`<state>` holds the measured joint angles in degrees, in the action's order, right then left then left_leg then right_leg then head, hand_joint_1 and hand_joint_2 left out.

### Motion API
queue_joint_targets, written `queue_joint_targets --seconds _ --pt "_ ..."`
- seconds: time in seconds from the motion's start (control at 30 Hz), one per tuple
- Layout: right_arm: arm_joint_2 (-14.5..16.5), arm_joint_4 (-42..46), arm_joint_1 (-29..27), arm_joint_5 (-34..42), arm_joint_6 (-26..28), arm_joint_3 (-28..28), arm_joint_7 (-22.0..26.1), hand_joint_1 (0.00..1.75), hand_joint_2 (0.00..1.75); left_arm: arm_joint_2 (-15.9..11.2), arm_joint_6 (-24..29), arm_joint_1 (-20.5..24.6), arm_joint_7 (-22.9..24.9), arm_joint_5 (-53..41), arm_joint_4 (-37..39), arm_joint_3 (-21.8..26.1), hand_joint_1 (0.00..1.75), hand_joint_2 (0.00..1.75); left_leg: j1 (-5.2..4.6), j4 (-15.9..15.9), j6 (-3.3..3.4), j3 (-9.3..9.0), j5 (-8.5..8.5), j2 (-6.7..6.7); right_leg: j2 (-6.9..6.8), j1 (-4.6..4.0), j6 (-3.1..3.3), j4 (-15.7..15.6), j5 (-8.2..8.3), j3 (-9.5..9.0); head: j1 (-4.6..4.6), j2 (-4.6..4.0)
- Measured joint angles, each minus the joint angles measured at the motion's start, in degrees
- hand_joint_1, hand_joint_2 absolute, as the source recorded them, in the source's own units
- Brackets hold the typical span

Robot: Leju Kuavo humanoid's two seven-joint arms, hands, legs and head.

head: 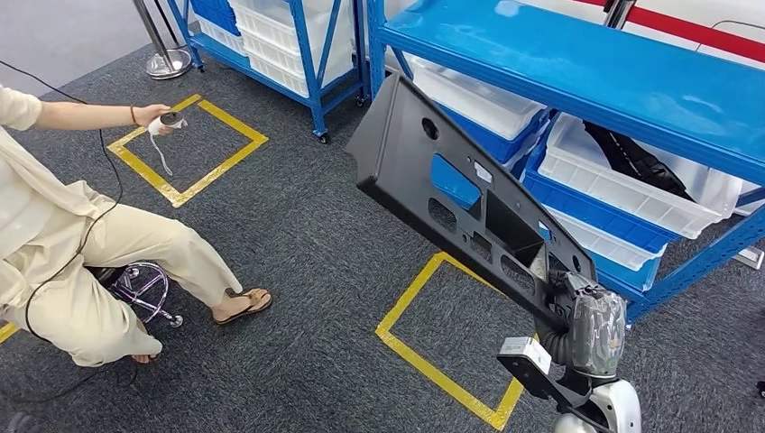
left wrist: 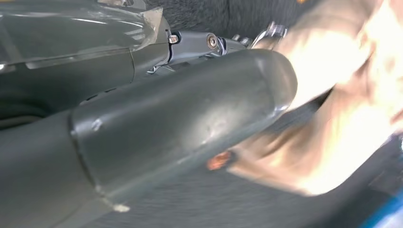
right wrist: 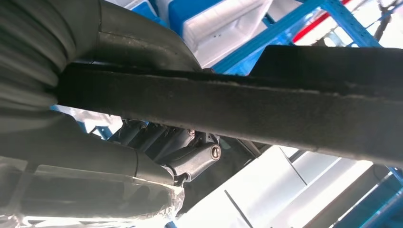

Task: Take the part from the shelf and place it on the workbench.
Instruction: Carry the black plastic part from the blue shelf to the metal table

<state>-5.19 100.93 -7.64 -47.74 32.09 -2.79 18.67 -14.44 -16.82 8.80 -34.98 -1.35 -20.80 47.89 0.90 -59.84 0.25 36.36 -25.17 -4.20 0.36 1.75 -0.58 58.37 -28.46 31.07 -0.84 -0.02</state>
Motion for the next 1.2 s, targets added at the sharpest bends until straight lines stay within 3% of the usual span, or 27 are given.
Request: queue_joint_targets --seconds 0.1,0.17,0.2,0.23,0.33,0.37,0.43,0.5,0.57,0.63,0.67,0.7,0.73,0.8,0.87,0.97,1.03,1.1,1.17,1.2 --pt "0.73 0.53 -0.67 1.68 -0.21 0.00 0.86 1.71 1.75 1.83 3.16 0.43 -1.33 -6.76 -0.11 -2.69 0.00 0.00 0.30 -9.47 -0.65 4.14 -5.30 3.36 -1.37 -0.33 0.73 -0.09 0.22 -0.10 -0.41 0.00" --pt "1.27 0.55 -0.83 2.42 -0.38 -0.03 1.27 1.71 1.75 3.52 4.71 0.49 -2.07 -8.87 -0.14 -4.37 0.00 0.00 0.53 -14.53 -0.93 6.29 -6.90 3.96 -2.22 -0.60 0.76 -0.07 0.19 -0.05 -0.43 0.00" --pt "1.51 0.55 -0.78 2.62 -0.50 -0.08 1.46 1.71 1.75 4.30 5.01 0.47 -2.50 -9.11 -0.17 -4.92 0.00 0.00 0.62 -14.05 -0.96 5.92 -6.14 4.10 -2.61 -0.66 0.77 -0.06 0.17 -0.07 -0.43 0.00" --pt "1.73 0.55 -0.64 2.78 -0.80 -0.23 1.72 1.71 1.75 5.00 5.06 0.47 -3.03 -8.99 -0.27 -5.22 0.00 0.00 0.70 -11.36 -0.92 4.43 -4.56 4.41 -2.99 -0.69 0.76 -0.06 0.13 -0.13 -0.42 0.00" --pt "2.20 0.16 0.92 3.17 -2.09 -1.45 2.38 1.71 1.75 7.51 4.41 0.45 -4.56 -7.30 -1.20 -5.33 0.00 0.00 0.26 -1.08 -0.38 -0.93 -0.89 6.69 -3.89 -1.05 0.38 -0.01 -0.06 -0.28 -0.38 0.00" --pt "2.37 -0.07 1.65 3.20 -2.33 -1.94 2.46 1.71 1.75 8.35 4.15 0.37 -4.81 -6.86 -1.59 -5.24 0.00 0.00 -0.06 0.23 -0.11 -1.46 -0.71 7.00 -4.15 -1.18 0.11 -0.03 -0.11 -0.27 -0.38 0.00" --pt "2.71 -0.49 2.79 3.20 -2.56 -2.84 2.55 1.71 1.75 9.68 3.86 0.12 -4.98 -6.52 -2.23 -5.09 0.00 0.00 -0.60 0.53 0.64 -1.29 -0.58 6.05 -4.89 -1.20 -0.59 -0.29 -0.08 -0.32 -0.38 0.00" --pt "2.93 -0.85 3.48 3.16 -2.72 -3.40 2.59 1.71 1.75 10.62 3.87 -0.12 -5.08 -6.45 -2.84 -5.00 0.00 0.00 -0.54 1.16 1.62 -1.43 -0.03 5.02 -4.46 -1.15 -1.15 0.44 -0.70 0.01 -0.29 0.00" --pt "2.98 -1.28 4.06 3.21 -2.95 -3.70 2.60 1.71 1.75 11.61 4.64 -0.25 -5.14 -6.50 -3.67 -4.85 0.00 0.00 -0.37 1.68 2.48 -1.52 0.51 3.98 -2.37 -1.07 -0.90 5.30 -3.23 2.26 -0.13 0.00" --pt "3.00 -2.09 4.90 3.36 -3.25 -4.10 2.46 1.71 1.75 12.83 6.35 -0.49 -5.15 -7.18 -4.69 -4.68 0.00 0.00 -0.48 1.71 2.83 -1.30 0.69 2.85 -0.99 -1.02 -0.47 12.96 -6.24 6.04 -0.01 0.00" --pt "2.98 -2.64 5.44 3.44 -3.36 -4.33 2.29 1.71 1.75 13.52 7.72 -0.68 -5.15 -7.99 -5.22 -4.64 0.00 0.00 -0.54 1.70 2.89 -1.22 0.74 2.22 -0.80 -1.02 -0.57 15.53 -6.87 7.43 0.01 0.00" --pt "2.95 -3.20 5.98 3.51 -3.38 -4.55 2.10 1.71 1.75 14.30 9.48 -0.87 -5.15 -9.03 -5.70 -4.70 0.00 0.00 -0.59 1.67 2.91 -1.19 0.78 1.58 -0.69 -1.03 -0.88 15.98 -6.56 7.79 0.02 0.00" --pt "2.88 -3.71 6.51 3.62 -3.34 -4.70 1.93 1.71 1.75 15.10 11.51 -1.05 -5.15 -10.07 -6.19 -4.93 0.00 0.00 -0.64 1.64 2.90 -1.20 0.81 0.89 -0.50 -1.03 -1.33 14.17 -5.38 7.01 0.03 0.00" --pt "2.69 -4.45 7.37 4.10 -3.13 -4.89 1.84 1.71 1.75 16.58 15.10 -1.30 -5.15 -11.31 -7.37 -5.80 0.00 0.00 -0.75 1.50 2.72 -1.19 0.90 -0.49 1.00 -0.97 -2.03 6.23 -2.01 3.38 0.07 0.00" --pt "2.54 -4.92 7.81 4.66 -2.64 -5.06 1.97 1.71 1.75 17.59 17.41 -1.63 -5.16 -11.44 -8.94 -6.98 0.00 0.00 -0.95 1.28 2.31 -0.95 0.98 -1.65 2.31 -0.96 -1.87 0.57 0.05 0.82 0.04 0.00" --pt "2.40 -5.44 7.91 5.00 -2.15 -5.39 2.16 1.71 1.75 18.29 19.02 -2.59 -5.17 -11.38 -10.95 -8.27 0.00 0.00 -0.74 1.13 1.45 -0.42 1.14 -2.47 1.51 -0.89 -0.91 -0.45 0.70 0.30 0.01 0.00" --pt "2.30 -5.61 7.96 5.03 -2.12 -5.67 2.19 1.71 1.75 18.57 19.27 -3.02 -5.18 -11.36 -11.79 -8.88 0.00 0.00 -0.63 -0.85 0.88 0.56 -0.22 -0.40 0.55 -0.58 -0.18 -0.79 0.99 0.10 -0.16 0.00" --pt "2.26 -5.75 7.97 5.07 -2.02 -5.89 2.20 1.71 1.75 18.86 19.31 -3.02 -5.18 -11.18 -12.38 -9.35 0.00 0.00 -0.48 -6.76 0.25 3.32 -3.50 2.47 -0.58 -0.65 0.43 -0.93 1.03 -0.02 -0.38 0.00" --pt "2.24 -6.02 7.97 5.12 -1.70 -5.98 2.20 1.71 1.75 19.16 19.56 -3.22 -5.18 -10.11 -12.85 -9.61 0.00 0.00 0.01 -12.95 -0.35 6.34 -5.88 3.49 -1.79 -0.83 0.76 -0.91 0.95 -0.01 -0.43 0.00" --pt "2.22 -6.15 7.97 5.13 -1.45 -6.04 2.20 1.71 1.75 19.28 19.73 -3.47 -5.17 -9.34 -13.12 -9.73 0.00 0.00 0.28 -13.86 -0.59 6.79 -5.76 3.75 -2.33 -0.86 0.80 -0.90 0.90 0.00 -0.45 0.00"
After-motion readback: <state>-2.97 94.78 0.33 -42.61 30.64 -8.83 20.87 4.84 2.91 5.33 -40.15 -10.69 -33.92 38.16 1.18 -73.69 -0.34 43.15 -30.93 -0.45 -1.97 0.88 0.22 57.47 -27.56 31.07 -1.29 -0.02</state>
